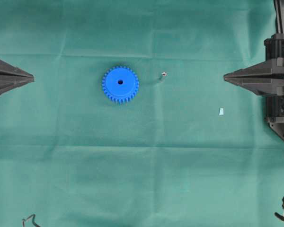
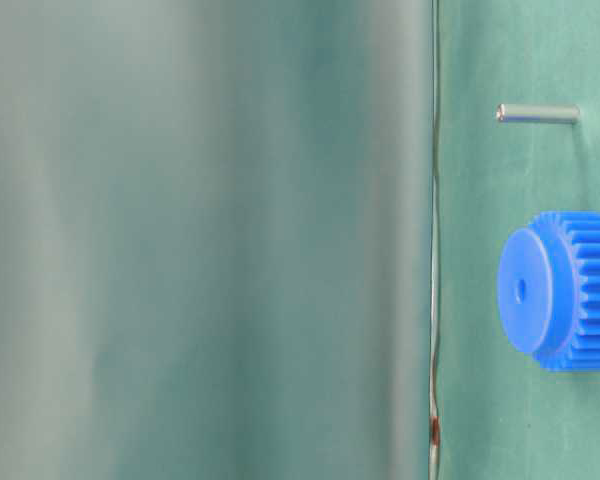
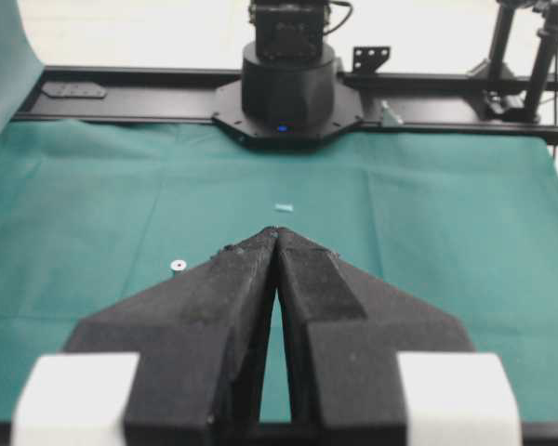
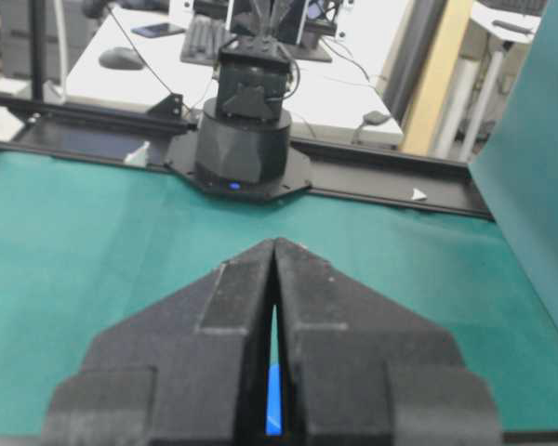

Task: Insert the shaft into the center hole of the gear.
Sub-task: 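Move the open right gripper left toward the silver shaft, then lower the right gripper over the silver shaft and close on it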

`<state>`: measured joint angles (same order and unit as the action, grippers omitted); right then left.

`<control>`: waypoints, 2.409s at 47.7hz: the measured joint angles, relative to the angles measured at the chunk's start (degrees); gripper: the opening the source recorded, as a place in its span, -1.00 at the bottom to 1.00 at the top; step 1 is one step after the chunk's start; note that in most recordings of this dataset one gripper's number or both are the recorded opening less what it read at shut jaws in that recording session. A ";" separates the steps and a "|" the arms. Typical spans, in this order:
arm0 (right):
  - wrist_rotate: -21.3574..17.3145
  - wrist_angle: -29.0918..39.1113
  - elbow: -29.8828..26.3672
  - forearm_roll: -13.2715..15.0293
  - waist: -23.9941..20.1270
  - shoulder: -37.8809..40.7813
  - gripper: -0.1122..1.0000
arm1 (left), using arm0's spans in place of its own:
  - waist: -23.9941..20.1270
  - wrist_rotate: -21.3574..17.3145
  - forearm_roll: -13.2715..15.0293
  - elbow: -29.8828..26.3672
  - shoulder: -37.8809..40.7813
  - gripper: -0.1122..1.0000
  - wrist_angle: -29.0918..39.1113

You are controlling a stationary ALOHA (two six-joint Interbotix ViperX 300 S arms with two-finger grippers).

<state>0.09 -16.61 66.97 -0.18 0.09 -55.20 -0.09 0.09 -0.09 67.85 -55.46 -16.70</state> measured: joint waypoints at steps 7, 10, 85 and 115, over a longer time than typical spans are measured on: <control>-0.26 0.97 -0.26 0.09 0.26 0.70 -0.75 | 0.53 0.62 -0.62 -0.70 0.00 -0.80 3.43; -0.35 2.02 -1.05 0.00 0.70 1.76 -0.76 | 0.53 0.97 -0.70 -0.88 0.09 -0.80 3.78; -1.67 -19.07 -7.12 -11.07 11.78 57.22 0.74 | 0.62 1.23 -0.97 -0.88 0.00 -0.80 5.63; -2.29 -17.05 -7.65 -10.81 10.37 58.45 -0.50 | 0.53 1.14 -0.97 -0.88 0.00 -0.80 5.89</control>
<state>-2.20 -33.66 59.33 -10.99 10.46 3.25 0.44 1.23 -1.05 66.97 -55.46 -10.81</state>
